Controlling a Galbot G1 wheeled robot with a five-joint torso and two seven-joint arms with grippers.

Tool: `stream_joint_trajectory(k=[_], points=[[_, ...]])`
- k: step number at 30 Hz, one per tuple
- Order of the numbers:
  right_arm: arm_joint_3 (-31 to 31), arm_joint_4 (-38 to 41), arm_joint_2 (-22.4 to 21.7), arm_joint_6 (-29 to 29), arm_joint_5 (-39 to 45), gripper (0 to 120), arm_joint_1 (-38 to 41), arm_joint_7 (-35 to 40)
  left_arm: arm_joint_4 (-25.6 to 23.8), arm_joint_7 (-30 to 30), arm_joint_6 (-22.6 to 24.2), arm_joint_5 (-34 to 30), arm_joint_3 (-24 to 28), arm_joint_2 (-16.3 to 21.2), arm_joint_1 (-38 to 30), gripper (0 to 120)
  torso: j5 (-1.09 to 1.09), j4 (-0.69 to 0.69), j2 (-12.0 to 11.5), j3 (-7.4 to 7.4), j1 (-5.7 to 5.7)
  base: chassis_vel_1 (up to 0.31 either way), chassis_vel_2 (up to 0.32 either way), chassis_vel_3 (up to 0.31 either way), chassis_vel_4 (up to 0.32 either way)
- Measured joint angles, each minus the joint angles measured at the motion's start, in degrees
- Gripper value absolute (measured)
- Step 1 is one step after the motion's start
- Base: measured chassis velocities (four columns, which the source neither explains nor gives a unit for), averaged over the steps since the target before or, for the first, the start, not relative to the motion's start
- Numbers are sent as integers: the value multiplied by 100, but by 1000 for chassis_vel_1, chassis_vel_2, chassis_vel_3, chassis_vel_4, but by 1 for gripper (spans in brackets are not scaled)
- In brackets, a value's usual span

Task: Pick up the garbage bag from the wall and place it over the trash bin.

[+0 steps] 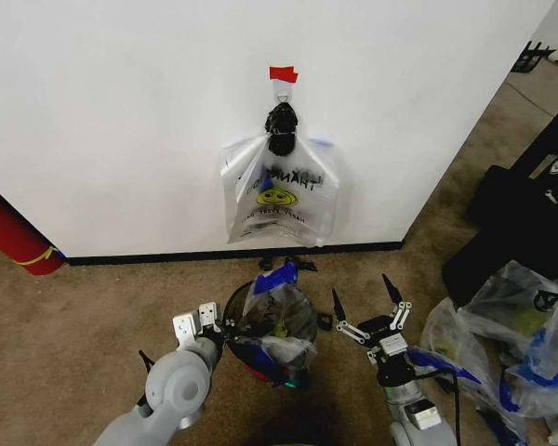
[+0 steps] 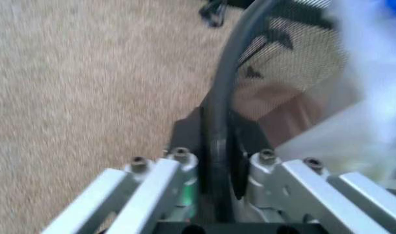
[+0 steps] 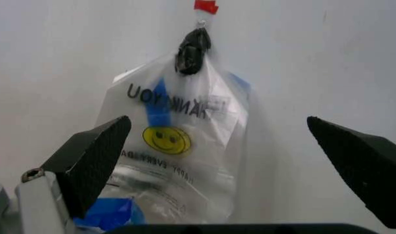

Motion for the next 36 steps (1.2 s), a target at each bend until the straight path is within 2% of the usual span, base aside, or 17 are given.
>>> stream_joint_trajectory(k=[3,4,6,8,10,12,16,21,24,27,30,32,36], points=[[-7,-24,23,2,-19,100,5,-5,-115,169,-196,338,-50,112,24,30,-2,0,0,0,0,0,0,0,0],[-7,-24,23,2,-19,100,5,-5,-115,169,-196,338,-50,112,24,30,-2,0,0,0,0,0,0,0,0],[-17,-39,34,3,-36,100,12,-10,-292,259,-307,457,-149,206,46,39,-1,0,0,0,0,0,0,0,0],[-26,-83,36,6,-44,100,22,-15,-493,478,-454,632,-265,309,110,48,-1,0,0,0,0,0,0,0,0],[-27,-98,36,7,-47,100,26,-16,-569,591,-511,690,-309,348,147,49,-1,0,0,0,0,0,0,0,0],[-32,-145,39,9,-50,100,39,-18,-820,942,-584,779,-409,449,283,60,-1,0,0,0,0,0,0,0,0],[-33,-186,43,9,-51,100,52,-18,-1071,1570,-371,953,-429,520,516,77,-1,1,0,0,0,0,0,0,0],[-28,-217,31,9,-48,100,58,-15,-932,1925,-31,1278,-305,477,503,93,-1,0,0,0,0,0,0,0,0],[-22,-226,14,9,-43,100,54,-11,-790,1980,110,1382,-268,488,459,94,-1,0,0,1,0,0,0,0,0],[-10,-257,-7,9,-31,100,57,-3,-591,1995,188,1445,-230,501,395,90,-1,0,0,1,0,0,0,0,0],[-9,-296,1,9,-26,100,67,7,-395,1993,242,1455,-169,490,316,76,-1,0,0,1,0,0,0,0,0],[-11,-312,13,9,-27,100,73,7,-332,1988,264,1453,-136,482,290,72,-1,0,0,1,0,0,0,0,0],[-29,-381,65,9,-43,100,100,8,-246,1974,304,1381,-64,466,245,56,-1,0,0,1,0,0,0,0,0]])
